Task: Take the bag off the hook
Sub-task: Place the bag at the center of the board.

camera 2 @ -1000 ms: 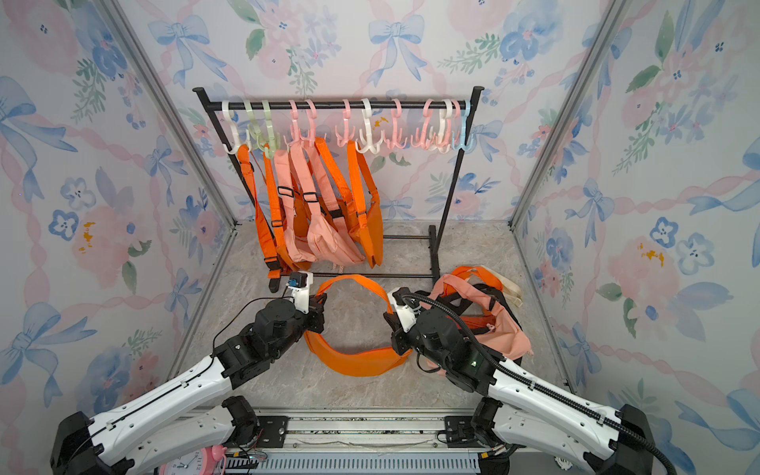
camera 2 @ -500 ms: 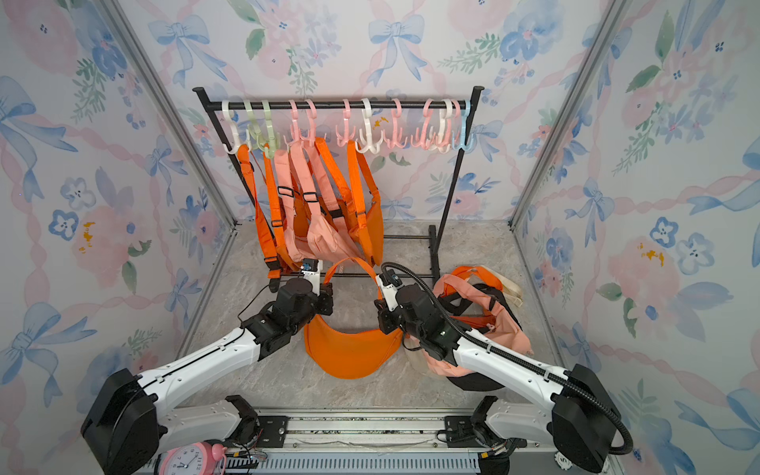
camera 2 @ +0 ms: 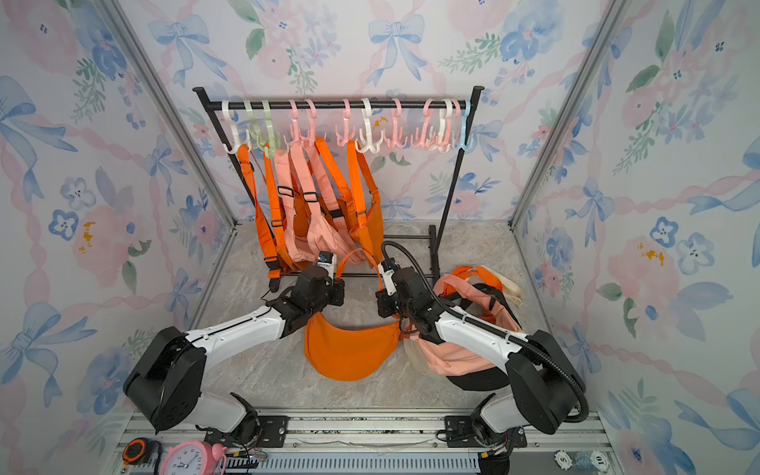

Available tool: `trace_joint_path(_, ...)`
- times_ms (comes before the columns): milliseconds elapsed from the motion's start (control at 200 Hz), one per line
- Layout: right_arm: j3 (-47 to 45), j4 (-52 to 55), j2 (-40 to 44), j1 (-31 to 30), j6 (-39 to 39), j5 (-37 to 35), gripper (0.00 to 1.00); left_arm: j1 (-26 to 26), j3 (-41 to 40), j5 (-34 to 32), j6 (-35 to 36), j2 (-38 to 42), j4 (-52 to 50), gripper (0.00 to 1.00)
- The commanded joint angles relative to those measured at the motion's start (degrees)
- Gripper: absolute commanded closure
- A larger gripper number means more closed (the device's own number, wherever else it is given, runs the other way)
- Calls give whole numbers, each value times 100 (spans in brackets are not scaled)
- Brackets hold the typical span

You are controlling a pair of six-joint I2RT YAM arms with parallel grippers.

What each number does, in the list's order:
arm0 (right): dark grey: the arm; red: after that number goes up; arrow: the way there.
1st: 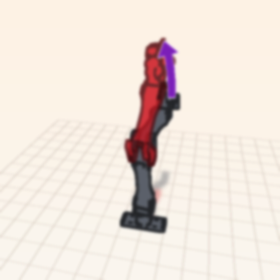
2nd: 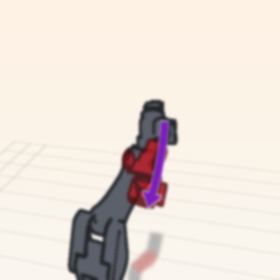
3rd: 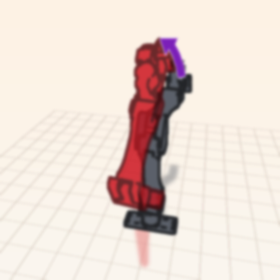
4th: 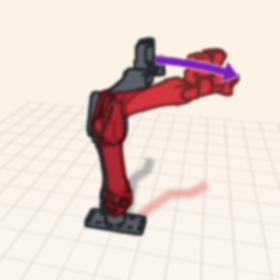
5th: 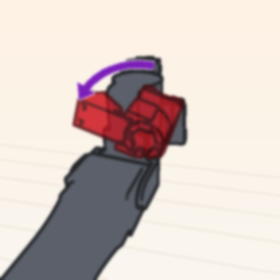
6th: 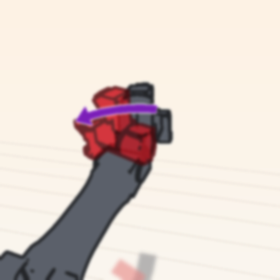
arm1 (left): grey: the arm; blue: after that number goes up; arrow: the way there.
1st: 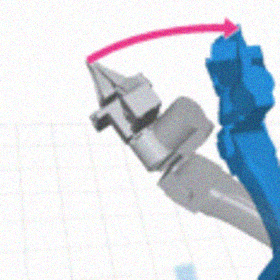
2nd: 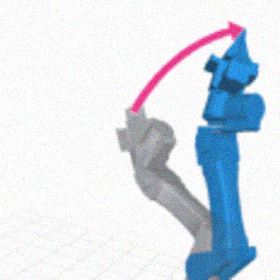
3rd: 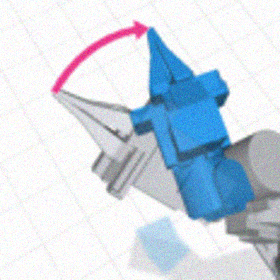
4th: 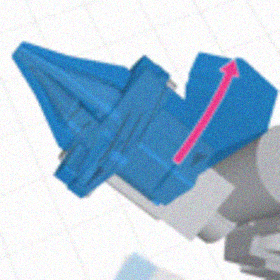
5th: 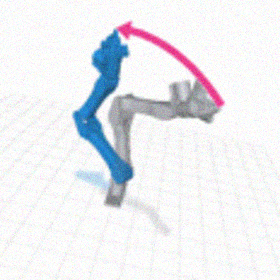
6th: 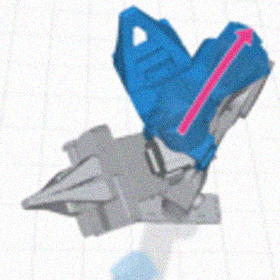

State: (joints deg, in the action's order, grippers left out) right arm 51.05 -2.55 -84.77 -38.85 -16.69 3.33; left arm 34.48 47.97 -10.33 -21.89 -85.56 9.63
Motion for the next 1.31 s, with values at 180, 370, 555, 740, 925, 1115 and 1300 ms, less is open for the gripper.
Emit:
trace_joint_path(180,-81,-232,-235,192,-359,-238,87,-63,213,180,91,-514,272,100)
trace_joint_path(370,-281,-376,-230,290,-519,-243,74,-39,198,310,45,-845,346,94)
trace_joint_path(555,-345,-352,-114,299,-487,-354,67,-2,65,346,31,-886,412,70)
trace_joint_path(740,-363,-305,-51,326,-484,-354,49,67,-36,232,10,-765,408,55)
trace_joint_path(925,-329,-221,198,318,-410,-375,30,172,-171,45,7,-344,373,49)
trace_joint_path(1115,-281,-56,557,310,-259,-386,17,304,-176,-124,19,265,153,44)
trace_joint_path(1300,-301,68,1012,310,-39,-397,6,436,-120,-192,-15,855,-77,42)
